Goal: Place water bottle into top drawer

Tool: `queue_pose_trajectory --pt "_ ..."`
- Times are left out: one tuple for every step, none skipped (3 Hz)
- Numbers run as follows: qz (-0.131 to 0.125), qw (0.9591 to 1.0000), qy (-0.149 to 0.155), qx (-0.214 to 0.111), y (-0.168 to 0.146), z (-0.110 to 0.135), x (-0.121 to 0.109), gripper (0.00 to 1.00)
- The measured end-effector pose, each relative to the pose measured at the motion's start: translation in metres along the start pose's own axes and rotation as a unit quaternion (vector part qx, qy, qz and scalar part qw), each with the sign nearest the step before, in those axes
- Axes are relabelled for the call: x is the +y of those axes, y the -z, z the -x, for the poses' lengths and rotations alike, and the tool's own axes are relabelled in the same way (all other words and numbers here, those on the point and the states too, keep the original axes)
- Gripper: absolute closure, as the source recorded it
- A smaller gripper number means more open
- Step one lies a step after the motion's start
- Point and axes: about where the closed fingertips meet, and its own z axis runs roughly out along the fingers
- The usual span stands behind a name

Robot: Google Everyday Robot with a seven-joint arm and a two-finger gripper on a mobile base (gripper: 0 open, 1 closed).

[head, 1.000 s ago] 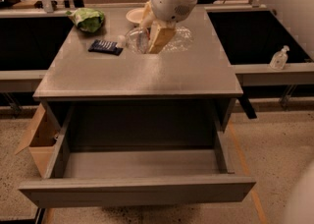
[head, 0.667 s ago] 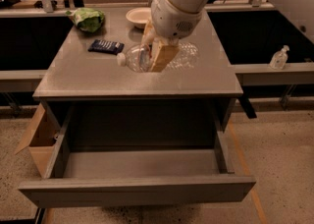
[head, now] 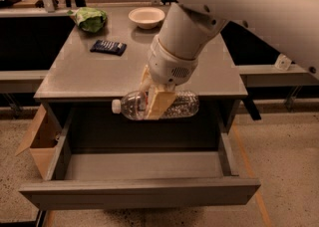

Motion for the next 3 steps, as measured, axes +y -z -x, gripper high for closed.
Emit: queue_pose_trajectory --pt "0.051 0.9984 -0.024 -0.004 -0.046 0.0 0.018 1.0" --pt "0.052 0.9984 -0.024 -0.004 -0.046 0.001 0.018 1.0" --pt "0.06 0.9978 -0.029 0.005 -0.061 0.002 0.018 1.0"
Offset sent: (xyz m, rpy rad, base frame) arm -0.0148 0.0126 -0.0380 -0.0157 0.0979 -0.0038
